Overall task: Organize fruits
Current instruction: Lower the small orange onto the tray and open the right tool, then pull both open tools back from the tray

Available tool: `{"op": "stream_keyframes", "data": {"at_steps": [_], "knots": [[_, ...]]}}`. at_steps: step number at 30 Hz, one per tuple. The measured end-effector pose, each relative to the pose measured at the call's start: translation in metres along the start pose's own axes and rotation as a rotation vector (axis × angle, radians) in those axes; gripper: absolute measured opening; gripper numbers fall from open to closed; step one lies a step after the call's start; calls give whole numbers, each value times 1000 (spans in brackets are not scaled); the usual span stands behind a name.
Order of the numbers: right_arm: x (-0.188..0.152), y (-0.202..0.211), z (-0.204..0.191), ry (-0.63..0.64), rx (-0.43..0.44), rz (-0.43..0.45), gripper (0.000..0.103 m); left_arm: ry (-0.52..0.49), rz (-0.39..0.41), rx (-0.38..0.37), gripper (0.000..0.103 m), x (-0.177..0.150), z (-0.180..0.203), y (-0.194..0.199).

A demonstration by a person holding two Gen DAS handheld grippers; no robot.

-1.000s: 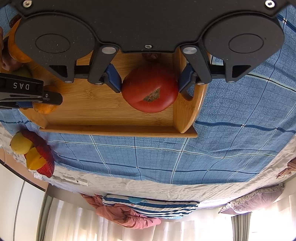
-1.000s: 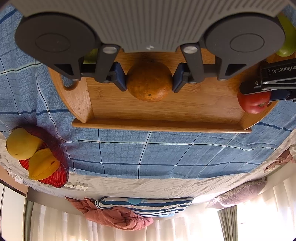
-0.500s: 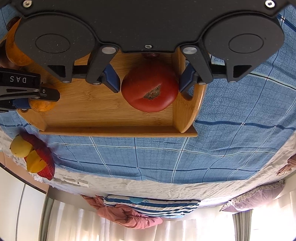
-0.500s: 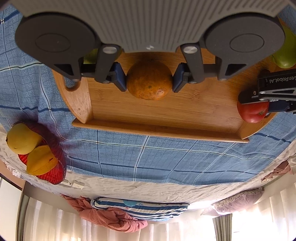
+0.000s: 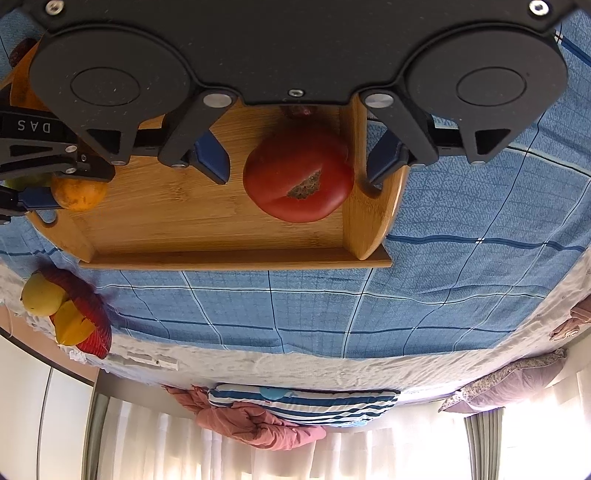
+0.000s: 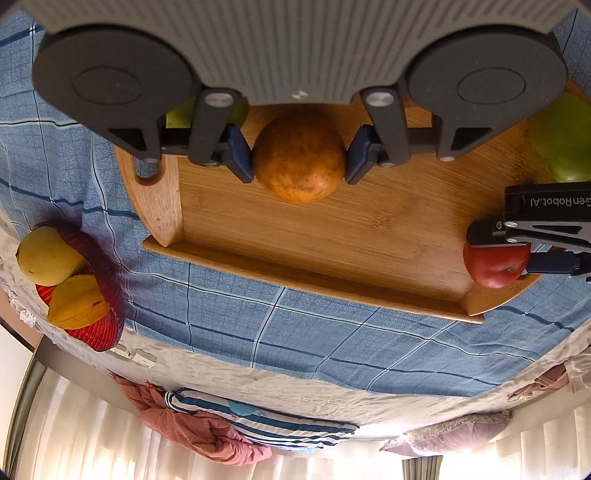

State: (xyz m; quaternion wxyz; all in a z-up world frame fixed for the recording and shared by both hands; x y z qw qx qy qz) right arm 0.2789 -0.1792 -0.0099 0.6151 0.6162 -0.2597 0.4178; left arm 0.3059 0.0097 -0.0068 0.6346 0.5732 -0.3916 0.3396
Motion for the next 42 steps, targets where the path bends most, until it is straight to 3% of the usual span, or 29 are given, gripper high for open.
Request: {"op": "stream_keyframes", "data": {"at_steps": [7,11,19,32,42], "knots": [[1,10,8,-103,31,54,77,-7,27,-4,84,3,1,12],[3,17,12,-142,36,96,83,-12,63,1,91,9,0,24],[10,41,22,-204,28,199,89,4,115,-24,91,15,0,55],[-4,102,36,-213,-45,373,93,22,209,-112,94,4,24,128],[-39,143,32,-165,-90,460,98,10,215,-138,94,-33,45,166]]}}
Point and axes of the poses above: each gripper's, at about its wrist camera, not at the fingertips, and y roughly against the way its jaws point, z to its right, x to its top, the point moved 6 cm from there along -y, roughly the way its jaws point, and after that the axes turned 14 degrees about z, right-handed, at the moved point
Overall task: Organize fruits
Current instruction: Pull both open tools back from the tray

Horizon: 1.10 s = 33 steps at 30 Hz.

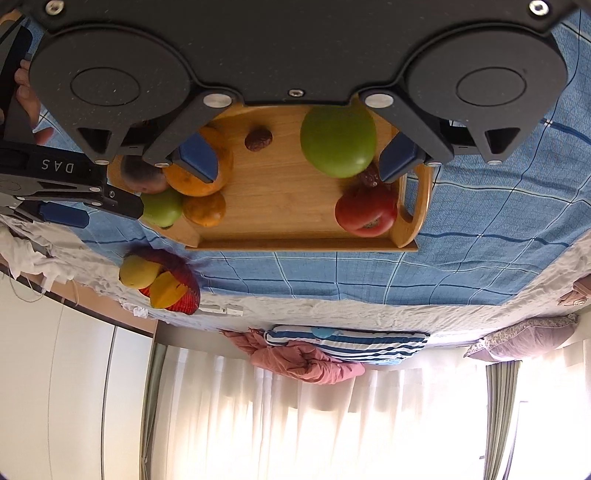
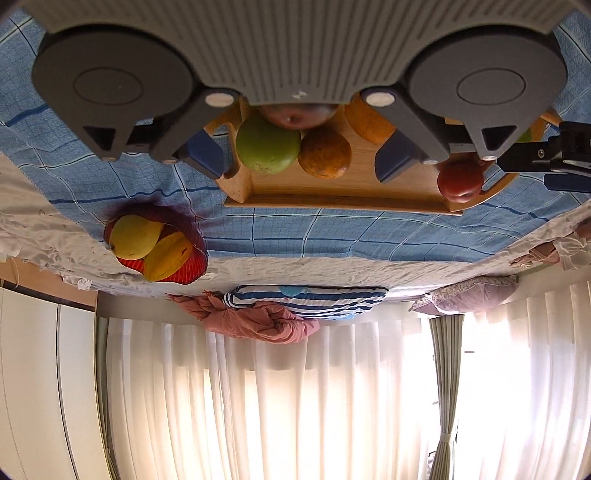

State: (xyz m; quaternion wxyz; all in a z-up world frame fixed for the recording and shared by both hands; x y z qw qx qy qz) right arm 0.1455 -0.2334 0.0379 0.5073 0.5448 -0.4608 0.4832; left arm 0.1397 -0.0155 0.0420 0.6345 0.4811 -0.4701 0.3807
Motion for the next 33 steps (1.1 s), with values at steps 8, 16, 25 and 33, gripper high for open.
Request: {"op": "stream_keyframes", "data": {"at_steps": [8,16,25,33], "knots": [[-20,26,-5,50,3,18,101,1,-35,1,94,-24,11,13],[-39,40,-7,63,-7,4,103,-5,-42,-3,94,-38,19,19],[-54,48,-9,99,-15,-5,103,-18,-58,-6,94,-53,29,17],[-63,44,-11,103,3,-31,103,-3,-85,-9,94,-64,35,9]]}}
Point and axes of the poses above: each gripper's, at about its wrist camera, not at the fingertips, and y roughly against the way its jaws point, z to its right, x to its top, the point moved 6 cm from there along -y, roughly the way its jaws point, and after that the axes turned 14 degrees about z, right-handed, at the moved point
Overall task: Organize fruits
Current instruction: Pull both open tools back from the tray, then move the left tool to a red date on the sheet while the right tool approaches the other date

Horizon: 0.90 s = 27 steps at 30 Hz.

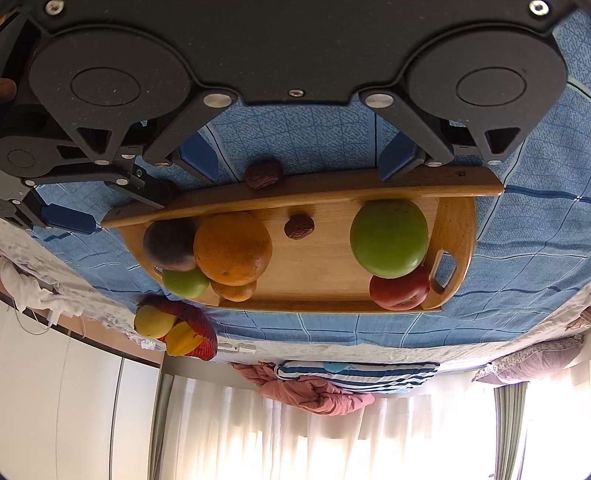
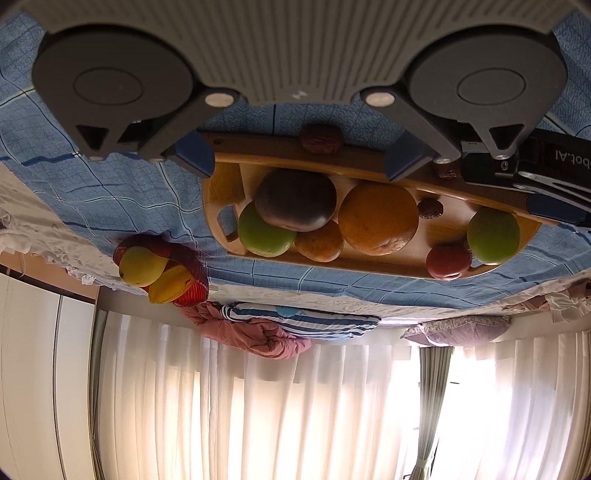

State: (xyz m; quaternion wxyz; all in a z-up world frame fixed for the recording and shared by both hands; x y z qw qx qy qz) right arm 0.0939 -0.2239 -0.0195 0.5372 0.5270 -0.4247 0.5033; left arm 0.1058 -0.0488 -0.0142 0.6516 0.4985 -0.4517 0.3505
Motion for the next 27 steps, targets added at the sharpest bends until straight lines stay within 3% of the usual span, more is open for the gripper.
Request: {"op": "stream_keyframes", "data": {"at_steps": [15,23,27], "knots": [[-19,-16,-1,-13,-14,-94,102,-14,-42,65,91,-13,-1,-15],[-25,-20,-1,-30,12,-121,87,-14,-48,65,84,-13,9,-22],[-26,-19,3,-68,11,-117,84,-15,-53,71,73,-14,13,-26]]}}
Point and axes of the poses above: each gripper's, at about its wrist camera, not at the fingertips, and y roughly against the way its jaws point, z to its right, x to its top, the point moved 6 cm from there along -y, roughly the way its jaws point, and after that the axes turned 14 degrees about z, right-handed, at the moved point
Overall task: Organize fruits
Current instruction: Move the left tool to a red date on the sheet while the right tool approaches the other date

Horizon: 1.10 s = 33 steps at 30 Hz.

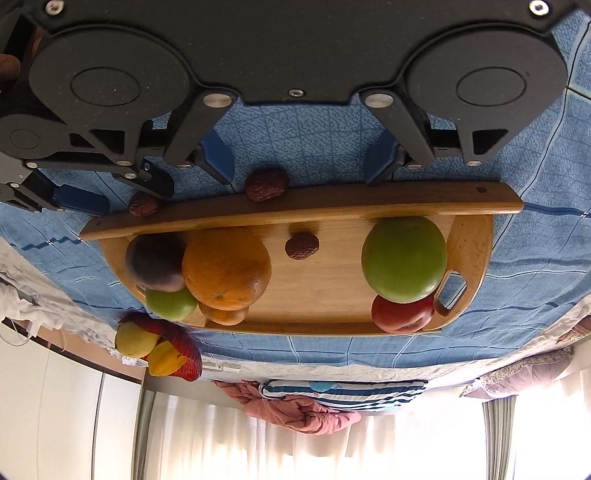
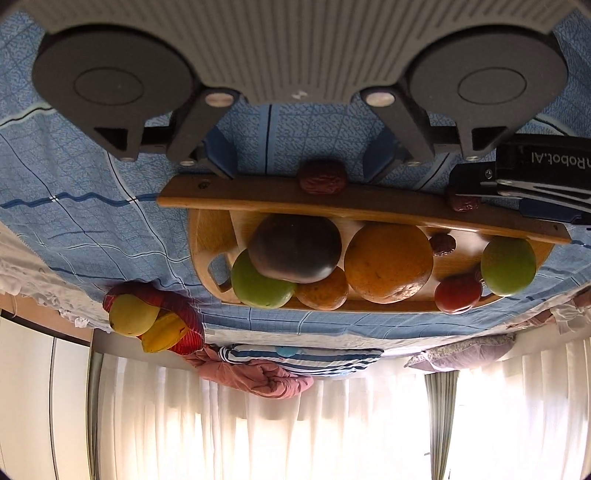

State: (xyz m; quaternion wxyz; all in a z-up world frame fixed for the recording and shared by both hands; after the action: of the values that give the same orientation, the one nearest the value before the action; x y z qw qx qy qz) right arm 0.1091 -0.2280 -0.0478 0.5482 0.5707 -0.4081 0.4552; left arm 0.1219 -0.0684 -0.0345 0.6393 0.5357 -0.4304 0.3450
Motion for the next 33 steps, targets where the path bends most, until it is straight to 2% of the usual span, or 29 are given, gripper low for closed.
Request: {"op": "stream_keyframes", "data": {"at_steps": [3,7,15,19,31,33], "knots": [[0,1,0,2,-1,12,81,-20,6,8,67,0,4,-1],[0,4,-2,16,-1,32,75,-28,4,12,65,0,8,-3],[0,1,0,6,-9,16,66,-12,1,12,51,0,16,-7],[-1,1,0,8,-10,20,61,-13,2,21,50,0,18,-7],[0,2,4,-21,-3,30,56,-3,14,29,38,-1,17,-4],[0,2,4,-20,-4,32,55,-6,18,31,33,-2,17,-4]]}}
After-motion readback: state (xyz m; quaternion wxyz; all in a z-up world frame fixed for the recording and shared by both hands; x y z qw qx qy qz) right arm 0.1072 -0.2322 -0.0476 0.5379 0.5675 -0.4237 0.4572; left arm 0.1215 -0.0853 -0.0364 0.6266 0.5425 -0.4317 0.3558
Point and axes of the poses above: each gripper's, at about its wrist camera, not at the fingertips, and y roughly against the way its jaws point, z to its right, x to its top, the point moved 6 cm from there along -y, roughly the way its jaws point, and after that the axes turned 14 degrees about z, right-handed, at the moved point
